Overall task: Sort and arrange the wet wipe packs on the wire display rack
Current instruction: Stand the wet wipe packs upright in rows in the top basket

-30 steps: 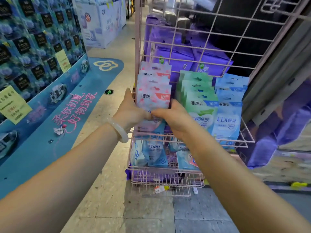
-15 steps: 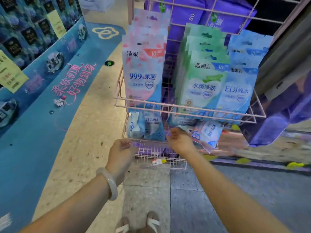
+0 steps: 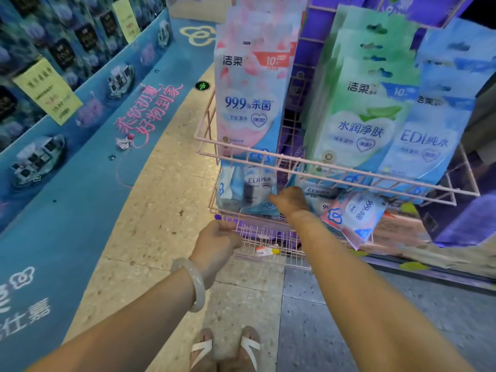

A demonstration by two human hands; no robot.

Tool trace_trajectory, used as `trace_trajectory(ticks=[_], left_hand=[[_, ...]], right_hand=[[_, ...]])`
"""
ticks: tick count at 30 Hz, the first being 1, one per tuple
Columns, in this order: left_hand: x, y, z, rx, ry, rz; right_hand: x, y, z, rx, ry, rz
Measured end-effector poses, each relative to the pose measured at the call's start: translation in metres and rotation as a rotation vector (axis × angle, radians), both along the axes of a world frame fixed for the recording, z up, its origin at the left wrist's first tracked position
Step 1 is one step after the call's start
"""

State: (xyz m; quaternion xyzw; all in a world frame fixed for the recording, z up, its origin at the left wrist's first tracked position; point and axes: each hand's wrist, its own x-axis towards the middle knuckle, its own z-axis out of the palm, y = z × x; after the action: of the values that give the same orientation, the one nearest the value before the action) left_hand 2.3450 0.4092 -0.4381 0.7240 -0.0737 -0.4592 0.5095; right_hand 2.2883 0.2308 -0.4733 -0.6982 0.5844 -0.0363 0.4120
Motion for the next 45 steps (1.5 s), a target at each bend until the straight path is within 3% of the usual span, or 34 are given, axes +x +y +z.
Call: trace_trajectory(ticks=[7,11,14,17,23,30,34,36,41,45], left_hand=[[-0.008,-0.008,0.007,-0.039,0.054,-0.002],[-0.012,-0.012,0.015,-0.110,0.108,-0.049],[-0.017,-0.015,0.025,-0.174,0.265,-0.126],[-0.026,-0.011,0.033,-0.180,0.273,-0.205],[-0.056,0.003,0.054,-0.317,0.140,-0.368],[-0.085,-0.057,0.154,-0.730,-0.209,-0.546],[-0.091,-0.088,0.193,-0.826,-0.216,-0.432],[-0.089,-0.088,0.187,-0.777,-0.215,-0.333],[-0.080,-0.073,0.157,-0.623,-0.148,-0.245],[-0.068,-0.063,0.133,-0.536,-0.118,-0.211]], right_hand=[[-0.012,0.017,0.028,0.010,-0.230,-0.265],[-0.055,0.058,0.038,0.159,-0.671,-0.488],[-0.088,0.091,0.041,0.349,-0.761,-0.487],[-0.109,0.116,0.046,0.411,-0.775,-0.391],[-0.149,0.119,0.084,0.181,-0.733,-0.228],[-0.182,0.062,0.180,-0.280,-0.973,-0.105],[-0.184,0.004,0.210,-0.439,-1.107,-0.177],[-0.182,-0.019,0.207,-0.452,-1.019,-0.205],[-0.183,-0.033,0.184,-0.513,-0.316,-0.095],[-0.178,-0.021,0.187,-0.717,-0.339,-0.155]])
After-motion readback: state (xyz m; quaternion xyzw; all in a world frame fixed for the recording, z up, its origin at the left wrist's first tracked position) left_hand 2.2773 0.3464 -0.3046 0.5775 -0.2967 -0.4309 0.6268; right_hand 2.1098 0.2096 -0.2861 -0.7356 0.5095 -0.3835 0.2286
